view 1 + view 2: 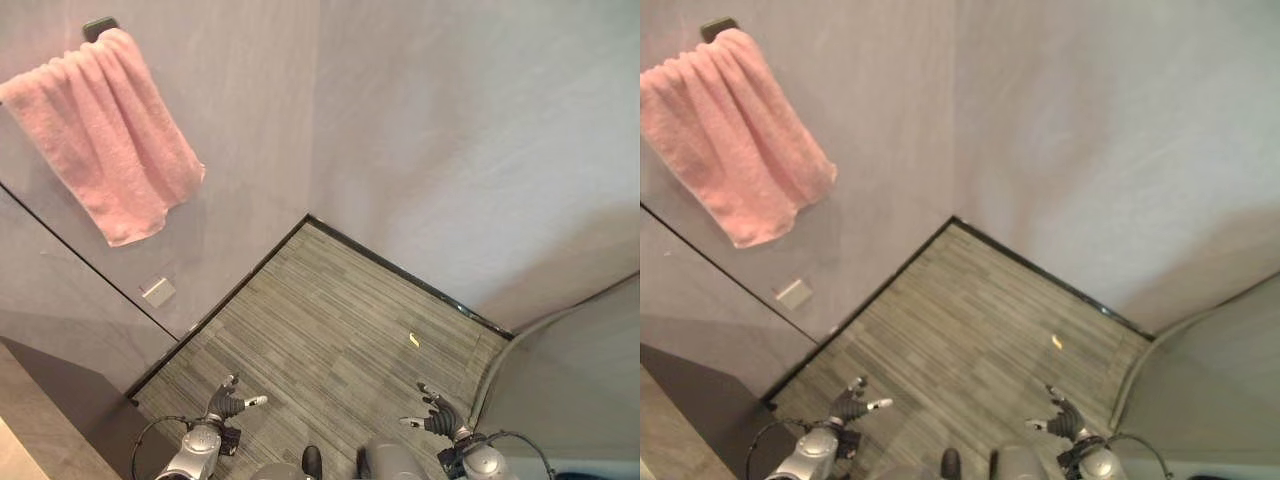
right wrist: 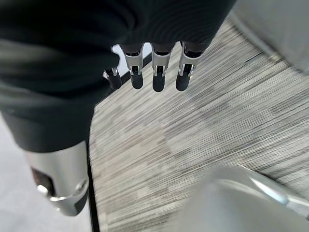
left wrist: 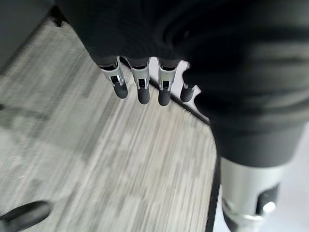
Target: Put brush and paste in cup on sink, flatten towel.
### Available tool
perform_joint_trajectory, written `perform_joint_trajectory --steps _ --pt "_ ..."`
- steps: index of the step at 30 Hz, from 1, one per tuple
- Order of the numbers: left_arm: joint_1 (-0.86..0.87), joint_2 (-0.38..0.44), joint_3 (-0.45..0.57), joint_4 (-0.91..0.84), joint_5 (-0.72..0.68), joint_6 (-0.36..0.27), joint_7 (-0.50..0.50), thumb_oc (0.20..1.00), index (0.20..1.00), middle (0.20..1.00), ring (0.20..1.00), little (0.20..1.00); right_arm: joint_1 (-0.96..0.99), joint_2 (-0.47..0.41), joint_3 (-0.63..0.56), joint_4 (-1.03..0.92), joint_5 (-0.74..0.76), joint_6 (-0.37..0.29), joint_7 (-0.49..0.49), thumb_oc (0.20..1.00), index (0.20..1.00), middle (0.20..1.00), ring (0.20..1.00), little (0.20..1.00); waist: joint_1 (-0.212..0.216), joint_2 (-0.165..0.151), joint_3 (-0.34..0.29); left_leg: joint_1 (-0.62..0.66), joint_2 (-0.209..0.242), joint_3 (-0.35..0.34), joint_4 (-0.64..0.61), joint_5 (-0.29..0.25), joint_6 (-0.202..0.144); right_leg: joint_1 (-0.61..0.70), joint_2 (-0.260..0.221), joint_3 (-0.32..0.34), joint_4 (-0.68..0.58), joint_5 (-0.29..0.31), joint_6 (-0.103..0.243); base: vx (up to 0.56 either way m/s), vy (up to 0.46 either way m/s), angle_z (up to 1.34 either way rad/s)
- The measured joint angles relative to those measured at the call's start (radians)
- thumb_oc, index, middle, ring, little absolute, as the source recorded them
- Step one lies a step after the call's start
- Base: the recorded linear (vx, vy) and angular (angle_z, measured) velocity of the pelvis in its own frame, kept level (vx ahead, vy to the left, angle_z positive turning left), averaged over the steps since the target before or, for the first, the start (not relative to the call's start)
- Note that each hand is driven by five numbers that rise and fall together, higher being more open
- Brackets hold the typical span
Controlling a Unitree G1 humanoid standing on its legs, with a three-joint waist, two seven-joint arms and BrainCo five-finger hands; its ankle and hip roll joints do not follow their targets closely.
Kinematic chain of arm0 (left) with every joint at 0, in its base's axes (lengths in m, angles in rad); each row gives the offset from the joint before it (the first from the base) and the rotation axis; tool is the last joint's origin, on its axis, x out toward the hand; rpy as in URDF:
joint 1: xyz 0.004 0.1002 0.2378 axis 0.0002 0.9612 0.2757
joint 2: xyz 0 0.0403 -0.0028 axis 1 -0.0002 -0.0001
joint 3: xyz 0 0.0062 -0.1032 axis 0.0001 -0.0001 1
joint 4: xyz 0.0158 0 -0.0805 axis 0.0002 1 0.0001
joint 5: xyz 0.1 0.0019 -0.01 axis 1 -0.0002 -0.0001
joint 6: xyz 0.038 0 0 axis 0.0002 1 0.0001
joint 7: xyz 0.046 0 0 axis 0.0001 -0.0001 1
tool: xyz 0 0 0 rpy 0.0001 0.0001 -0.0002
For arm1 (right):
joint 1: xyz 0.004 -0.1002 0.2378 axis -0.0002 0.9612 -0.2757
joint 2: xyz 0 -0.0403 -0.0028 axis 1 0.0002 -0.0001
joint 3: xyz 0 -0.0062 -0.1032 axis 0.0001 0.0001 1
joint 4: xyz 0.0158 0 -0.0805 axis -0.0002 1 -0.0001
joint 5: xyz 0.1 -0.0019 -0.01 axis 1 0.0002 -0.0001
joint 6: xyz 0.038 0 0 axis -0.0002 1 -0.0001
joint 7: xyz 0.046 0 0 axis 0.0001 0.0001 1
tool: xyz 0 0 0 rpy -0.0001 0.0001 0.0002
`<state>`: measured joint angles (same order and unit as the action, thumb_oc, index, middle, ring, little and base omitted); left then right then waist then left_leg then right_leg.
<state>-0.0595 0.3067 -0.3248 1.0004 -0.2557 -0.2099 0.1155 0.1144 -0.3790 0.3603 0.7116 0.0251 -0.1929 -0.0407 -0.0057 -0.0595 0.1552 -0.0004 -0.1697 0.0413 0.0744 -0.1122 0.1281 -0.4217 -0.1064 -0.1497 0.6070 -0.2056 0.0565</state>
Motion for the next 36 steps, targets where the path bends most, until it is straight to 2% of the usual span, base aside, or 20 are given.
perform_joint_trajectory --steps 2,4,5,6,7,8,9,10,11,12,13,14,16,17,18,20,25,29,30,36 --pt "0.008 -0.001 -0.006 0.004 0.000 0.000 -0.002 1.000 1.000 1.000 1.000 1.000 0.001 -0.017 0.022 0.002 0.000 -0.001 0.000 1.000 1.000 1.000 1.000 1.000 -0.010 -0.005 0.020 0.001 -0.013 -0.049 0.046 -0.022 -0.006 -0.084 0.015 0.037 -0.133 0.081 0.008 0.20 -0.169 0.63" --pt "-0.014 -0.018 -0.005 0.044 0.001 0.002 -0.001 1.000 1.000 1.000 1.000 1.000 0.002 -0.027 0.047 0.031 0.000 0.001 -0.001 1.000 1.000 1.000 1.000 1.000 -0.024 0.000 0.033 0.005 -0.021 -0.152 0.059 -0.030 -0.020 -0.075 0.055 0.177 -0.377 0.177 0.050 0.19 -0.121 1.08" --pt "-0.020 -0.020 -0.004 0.044 0.001 0.002 -0.001 1.000 1.000 1.000 1.000 1.000 -0.002 -0.028 0.047 0.032 -0.002 0.001 0.000 1.000 1.000 1.000 1.000 1.000 -0.034 -0.001 0.041 0.022 -0.025 -0.192 0.058 -0.029 -0.018 -0.065 0.060 0.227 -0.432 0.202 0.051 0.14 -0.108 1.30" --pt "-0.023 -0.020 -0.003 0.044 0.001 0.000 -0.001 1.000 1.000 1.000 1.000 1.000 -0.012 -0.027 0.053 0.037 -0.003 0.001 0.000 1.000 1.000 1.000 1.000 1.000 -0.036 -0.003 0.051 0.044 -0.028 -0.214 0.061 -0.029 -0.019 -0.039 0.072 0.254 -0.432 0.232 0.038 0.09 -0.081 1.16" --pt "-0.018 -0.021 -0.003 0.043 0.001 0.000 0.000 1.000 1.000 1.000 1.000 1.000 -0.017 -0.022 0.056 0.048 -0.005 0.001 0.001 1.000 1.000 1.000 1.000 1.000 -0.033 -0.006 0.051 0.078 -0.028 -0.227 0.062 -0.032 -0.025 -0.012 0.081 0.244 -0.397 0.249 0.026 0.12 -0.136 1.22" --pt "-0.005 -0.023 -0.006 0.036 0.001 -0.001 0.000 1.000 1.000 1.000 1.000 1.000 -0.006 -0.022 0.059 0.053 -0.008 -0.001 0.001 1.000 1.000 1.000 1.000 1.000 -0.034 -0.015 0.042 0.124 -0.040 -0.216 0.060 -0.034 -0.028 0.038 0.076 0.191 -0.370 0.292 -0.029 0.14 -0.157 1.11" --pt "0.014 -0.019 -0.004 0.016 0.001 -0.004 0.000 1.000 1.000 1.000 1.000 1.000 -0.010 -0.023 0.057 0.056 -0.011 -0.003 0.002 1.000 1.000 1.000 1.000 1.000 -0.026 -0.038 0.027 0.139 -0.058 -0.196 0.059 -0.037 -0.034 0.083 0.074 0.161 -0.358 0.391 -0.075 0.18 -0.205 0.86" --pt "0.028 -0.032 0.000 0.013 0.000 -0.006 0.004 1.000 1.000 1.000 1.000 1.000 -0.026 -0.034 0.052 0.063 -0.015 -0.001 0.004 1.000 1.000 1.000 1.000 1.000 -0.004 -0.036 0.011 0.158 -0.057 -0.198 0.049 -0.054 -0.052 0.100 0.067 0.137 -0.366 0.320 -0.060 0.12 -0.150 0.41" --pt "0.035 -0.036 -0.005 0.013 0.001 -0.006 0.013 1.000 1.000 1.000 1.000 1.000 -0.069 -0.046 0.057 0.064 -0.025 0.000 0.005 1.000 1.000 1.000 1.000 1.000 0.004 -0.019 0.004 0.138 -0.046 -0.207 0.075 -0.066 -0.071 0.098 0.077 0.134 -0.382 0.324 -0.065 0.09 -0.139 0.24" --pt "0.033 -0.037 -0.003 0.012 0.000 -0.006 0.016 1.000 1.000 1.000 1.000 1.000 -0.103 -0.059 0.057 0.039 -0.031 -0.002 0.007 1.000 1.000 1.000 1.000 1.000 0.004 -0.015 0.006 0.100 -0.045 -0.200 0.126 -0.067 -0.073 0.101 0.076 0.122 -0.410 0.328 -0.074 0.08 -0.152 0.27" --pt "0.033 -0.035 -0.001 0.012 0.000 -0.006 0.019 1.000 1.000 1.000 1.000 1.000 -0.129 -0.060 0.055 0.038 -0.032 -0.007 0.007 1.000 1.000 1.000 1.000 1.000 0.006 -0.028 0.011 0.048 -0.051 -0.192 0.204 -0.082 -0.084 0.115 0.067 0.123 -0.442 0.338 -0.089 0.05 -0.154 0.35" --pt "0.032 -0.029 -0.002 0.012 0.001 -0.006 0.019 1.000 1.000 1.000 1.000 1.000 -0.146 -0.059 0.055 0.038 -0.033 -0.008 0.008 1.000 1.000 1.000 1.000 1.000 0.010 -0.040 0.018 0.021 -0.044 -0.191 0.241 -0.100 -0.068 0.140 0.065 0.122 -0.481 0.346 -0.098 0.03 -0.108 0.32" --pt "0.015 0.005 -0.004 -0.003 0.001 -0.017 0.019 1.000 1.000 1.000 1.000 1.000 -0.160 -0.063 0.062 0.020 -0.039 -0.009 0.009 1.000 1.000 1.000 1.000 1.000 0.016 -0.074 0.034 -0.031 0.038 -0.205 0.234 -0.119 -0.073 0.165 0.072 0.085 -0.519 0.350 -0.105 0.04 -0.159 0.38" --pt "0.008 0.010 -0.003 -0.003 0.001 -0.018 0.021 1.000 1.000 1.000 1.000 1.000 -0.165 -0.064 0.060 0.013 -0.039 -0.010 0.008 1.000 1.000 1.000 1.000 1.000 0.019 -0.077 0.037 -0.059 0.078 -0.225 0.209 -0.109 -0.076 0.160 0.082 0.076 -0.514 0.345 -0.099 0.04 -0.209 0.16" --pt "0.009 0.011 -0.006 -0.002 0.002 -0.019 0.020 1.000 1.000 1.000 1.000 1.000 -0.171 -0.071 0.061 0.012 -0.039 -0.010 0.009 1.000 1.000 1.000 1.000 1.000 0.024 -0.069 0.043 -0.054 0.104 -0.251 0.175 -0.106 -0.117 0.155 0.094 0.058 -0.497 0.334 -0.085 0.02 -0.144 0.13" --pt "-0.001 0.012 -0.019 0.000 0.018 -0.019 0.021 1.000 1.000 1.000 1.000 1.000 -0.156 -0.074 0.065 0.012 -0.039 -0.010 0.009 1.000 1.000 1.000 1.000 1.000 0.006 -0.067 0.049 -0.053 0.109 -0.282 0.143 -0.107 -0.122 0.154 0.081 0.028 -0.488 0.317 -0.064 0.02 -0.142 0.47" --pt "0.005 0.013 -0.042 0.000 0.040 -0.020 0.022 1.000 1.000 1.000 1.000 1.000 -0.140 -0.067 0.091 0.042 -0.040 -0.010 0.020 1.000 1.000 1.000 1.000 1.000 0.022 -0.051 0.059 -0.013 0.125 -0.319 0.080 -0.080 -0.124 0.155 0.072 -0.004 -0.441 0.268 -0.032 0.03 -0.112 0.30" --pt "0.011 0.007 -0.041 -0.005 0.041 -0.021 0.020 1.000 1.000 1.000 1.000 1.000 -0.140 -0.068 0.089 0.041 -0.042 -0.009 0.021 1.000 1.000 1.000 1.000 1.000 0.015 -0.027 0.062 -0.003 0.149 -0.357 0.056 -0.055 -0.161 0.166 0.077 -0.058 -0.433 0.246 -0.073 0.05 -0.130 0.35" --pt "0.011 0.001 -0.041 -0.001 0.041 -0.021 0.020 1.000 1.000 1.000 1.000 1.000 -0.143 -0.068 0.088 0.040 -0.043 -0.010 0.021 1.000 1.000 1.000 1.000 1.000 0.014 -0.020 0.058 0.000 0.155 -0.360 0.053 -0.055 -0.162 0.176 0.080 -0.068 -0.432 0.234 -0.064 0.03 -0.111 0.24" --pt "0.016 -0.002 -0.043 -0.011 0.044 -0.021 0.019 1.000 1.000 1.000 1.000 1.000 -0.128 -0.073 0.080 0.029 -0.043 -0.010 0.024 1.000 1.000 1.000 1.000 1.000 -0.008 0.013 0.008 0.015 0.189 -0.366 0.016 -0.050 -0.171 0.181 0.089 -0.116 -0.405 0.198 -0.083 0.04 -0.101 0.21"
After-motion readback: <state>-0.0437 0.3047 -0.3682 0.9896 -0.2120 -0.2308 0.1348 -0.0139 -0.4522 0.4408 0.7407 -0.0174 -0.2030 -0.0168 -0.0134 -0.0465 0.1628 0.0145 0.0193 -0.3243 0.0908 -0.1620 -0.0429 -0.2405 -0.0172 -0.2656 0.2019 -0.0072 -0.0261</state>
